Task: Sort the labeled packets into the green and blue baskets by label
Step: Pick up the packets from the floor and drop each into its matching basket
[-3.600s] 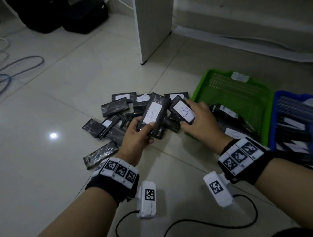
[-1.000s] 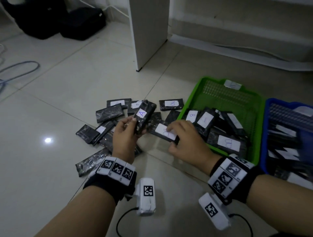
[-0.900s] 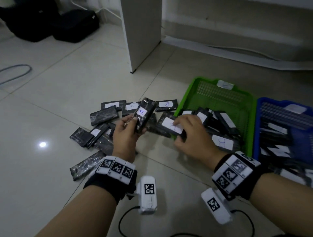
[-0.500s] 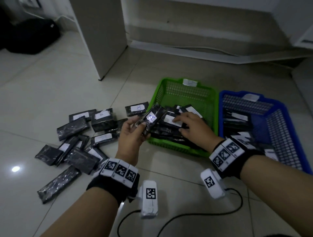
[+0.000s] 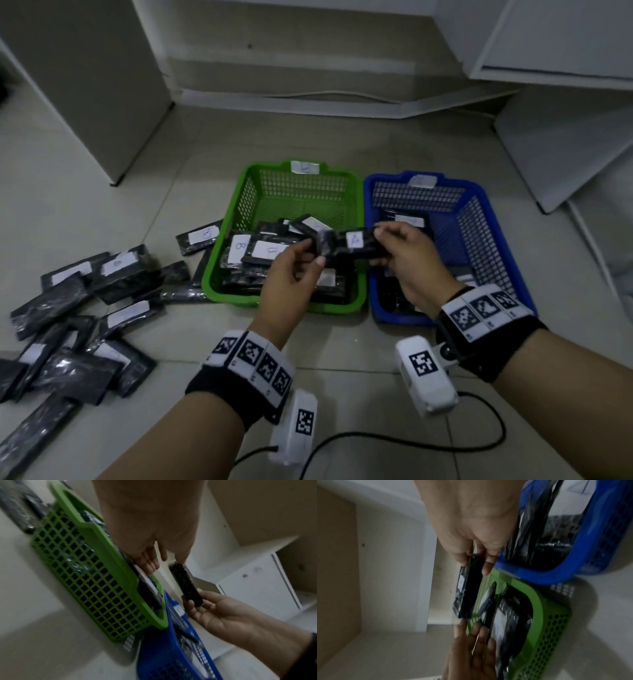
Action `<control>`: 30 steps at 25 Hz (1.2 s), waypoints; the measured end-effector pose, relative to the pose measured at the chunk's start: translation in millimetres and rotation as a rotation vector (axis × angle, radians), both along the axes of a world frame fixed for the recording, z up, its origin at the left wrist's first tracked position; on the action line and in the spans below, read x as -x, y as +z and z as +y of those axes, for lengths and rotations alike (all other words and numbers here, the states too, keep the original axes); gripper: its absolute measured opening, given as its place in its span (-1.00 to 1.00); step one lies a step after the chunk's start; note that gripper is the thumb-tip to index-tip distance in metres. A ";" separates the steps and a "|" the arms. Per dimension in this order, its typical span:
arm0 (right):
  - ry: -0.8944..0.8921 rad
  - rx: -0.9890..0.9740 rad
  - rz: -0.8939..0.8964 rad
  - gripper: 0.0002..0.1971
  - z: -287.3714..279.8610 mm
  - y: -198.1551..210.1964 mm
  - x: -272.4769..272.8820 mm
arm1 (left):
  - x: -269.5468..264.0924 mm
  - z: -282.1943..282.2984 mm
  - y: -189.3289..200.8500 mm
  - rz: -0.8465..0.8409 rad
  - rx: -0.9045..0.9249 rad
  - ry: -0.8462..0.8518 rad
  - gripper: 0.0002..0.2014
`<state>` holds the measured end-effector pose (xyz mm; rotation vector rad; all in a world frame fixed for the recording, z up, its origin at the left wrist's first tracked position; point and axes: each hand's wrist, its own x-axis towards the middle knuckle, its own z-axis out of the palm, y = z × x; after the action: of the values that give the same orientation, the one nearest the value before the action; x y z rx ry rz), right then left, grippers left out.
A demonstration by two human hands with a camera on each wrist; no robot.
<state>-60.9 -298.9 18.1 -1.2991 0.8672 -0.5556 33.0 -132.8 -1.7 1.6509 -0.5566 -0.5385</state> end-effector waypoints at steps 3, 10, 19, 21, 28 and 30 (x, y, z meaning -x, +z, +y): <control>-0.306 0.008 0.068 -0.88 -39.7 -8.2 30.4 | 12.8 -12.9 -12.3 -0.501 -0.139 -0.238 -0.57; -0.084 0.326 0.515 -0.58 -68.9 -37.0 49.6 | 31.9 -12.2 -38.5 -0.855 -0.354 -0.540 -0.44; 0.080 0.795 0.637 -0.54 -6.4 -16.3 19.3 | 7.2 1.9 -3.8 -0.851 -0.336 -0.432 -0.74; 0.214 0.824 0.540 -0.57 11.0 -10.6 1.7 | -21.5 14.6 19.6 -0.900 -0.494 -0.438 -0.76; 0.767 1.009 0.482 -0.41 64.6 30.4 -81.0 | -143.1 97.8 128.8 -1.044 -1.119 -0.594 -0.61; 0.929 1.108 0.498 -0.35 78.9 38.7 -112.4 | -168.4 129.3 139.9 -1.056 -1.175 -0.561 -0.60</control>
<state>51.6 -220.0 56.8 -2.6998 0.1765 0.1185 201.4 -3.5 138.2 2.9167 -1.7366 -0.3404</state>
